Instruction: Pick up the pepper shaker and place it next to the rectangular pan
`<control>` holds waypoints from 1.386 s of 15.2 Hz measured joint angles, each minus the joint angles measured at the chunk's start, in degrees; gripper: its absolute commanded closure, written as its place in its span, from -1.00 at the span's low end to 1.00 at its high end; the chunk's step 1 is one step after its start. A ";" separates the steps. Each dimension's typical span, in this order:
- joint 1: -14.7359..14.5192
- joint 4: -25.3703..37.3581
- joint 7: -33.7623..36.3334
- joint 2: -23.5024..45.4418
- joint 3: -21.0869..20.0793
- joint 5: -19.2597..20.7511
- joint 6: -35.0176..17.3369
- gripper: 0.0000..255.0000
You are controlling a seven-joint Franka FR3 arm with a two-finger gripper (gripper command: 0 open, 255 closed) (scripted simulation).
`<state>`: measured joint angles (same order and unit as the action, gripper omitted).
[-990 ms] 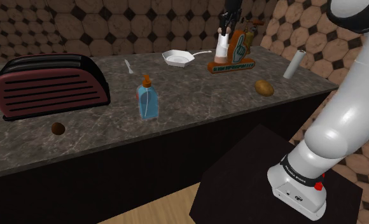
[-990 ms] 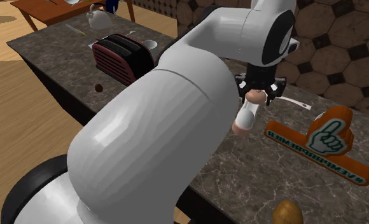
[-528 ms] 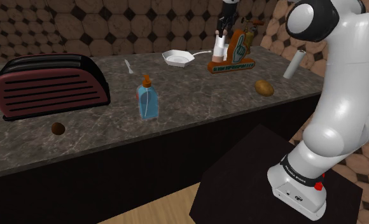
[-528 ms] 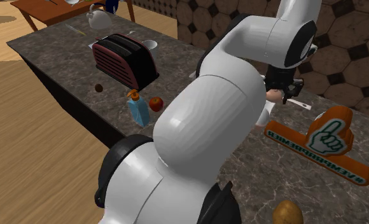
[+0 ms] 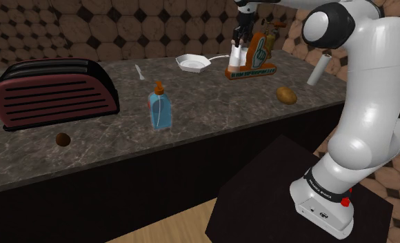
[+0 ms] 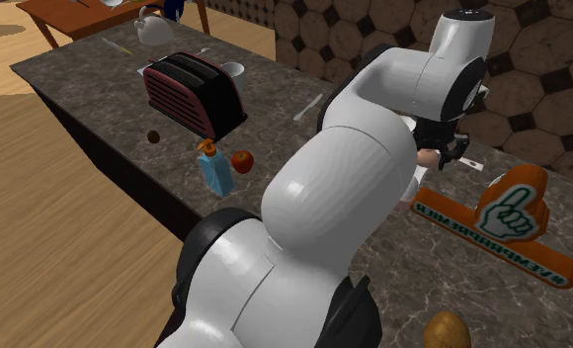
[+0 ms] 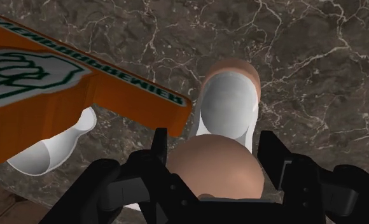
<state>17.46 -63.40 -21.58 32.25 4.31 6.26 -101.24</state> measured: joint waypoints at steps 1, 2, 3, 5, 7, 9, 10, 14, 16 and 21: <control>0.05 -0.94 0.02 -0.09 0.01 0.01 -0.87 1.00; 0.01 -1.99 0.18 -0.23 0.00 0.06 -1.77 1.00; 0.00 -2.69 0.26 -0.21 0.00 0.08 -2.49 1.00; 0.06 -4.74 0.37 -0.49 0.02 0.13 -4.24 1.00; 0.02 -6.31 0.60 -0.58 0.02 0.19 -5.72 1.00; 0.04 -7.98 0.75 -0.64 0.03 0.24 -7.31 1.00; 0.05 -8.42 0.83 -0.43 0.03 0.25 -7.97 1.00; -0.01 -11.36 1.26 -0.39 0.02 0.38 -10.93 1.00; -0.02 -11.98 1.44 0.23 0.02 0.41 -12.15 1.00; 0.00 -13.84 1.67 0.40 0.04 0.49 -14.18 1.00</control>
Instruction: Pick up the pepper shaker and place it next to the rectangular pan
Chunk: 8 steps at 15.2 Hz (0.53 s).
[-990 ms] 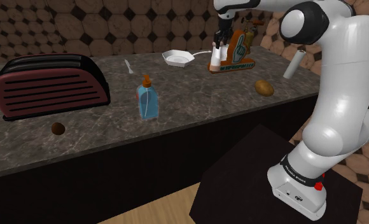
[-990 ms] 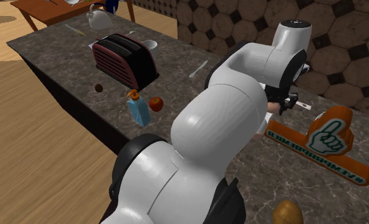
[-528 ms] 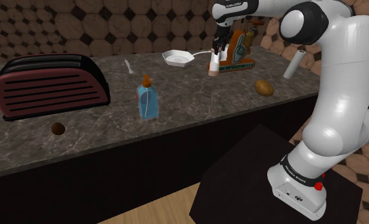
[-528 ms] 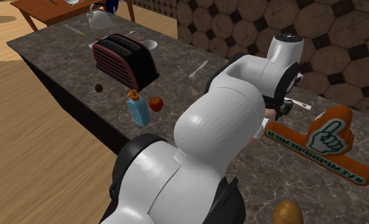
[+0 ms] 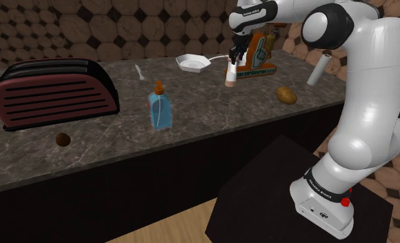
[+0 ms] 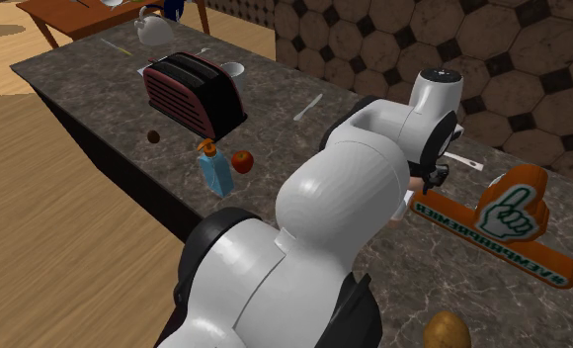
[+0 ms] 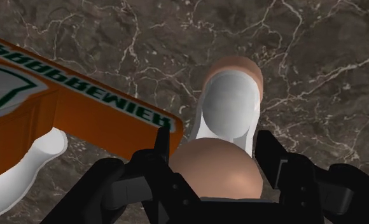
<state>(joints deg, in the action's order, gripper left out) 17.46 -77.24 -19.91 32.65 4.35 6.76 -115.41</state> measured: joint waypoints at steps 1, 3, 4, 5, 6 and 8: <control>-0.01 -0.05 0.02 -0.02 0.00 0.00 -0.04 1.00; -0.02 -0.10 0.03 -0.03 0.00 0.01 -0.07 1.00; -0.02 -0.11 0.03 -0.04 0.00 0.01 -0.08 -1.00; -0.02 -0.11 0.03 -0.04 0.00 0.01 -0.09 -1.00; -0.02 -0.10 0.03 -0.05 0.00 0.01 -0.09 -1.00; -0.02 -0.10 0.03 -0.05 0.00 0.01 -0.09 -1.00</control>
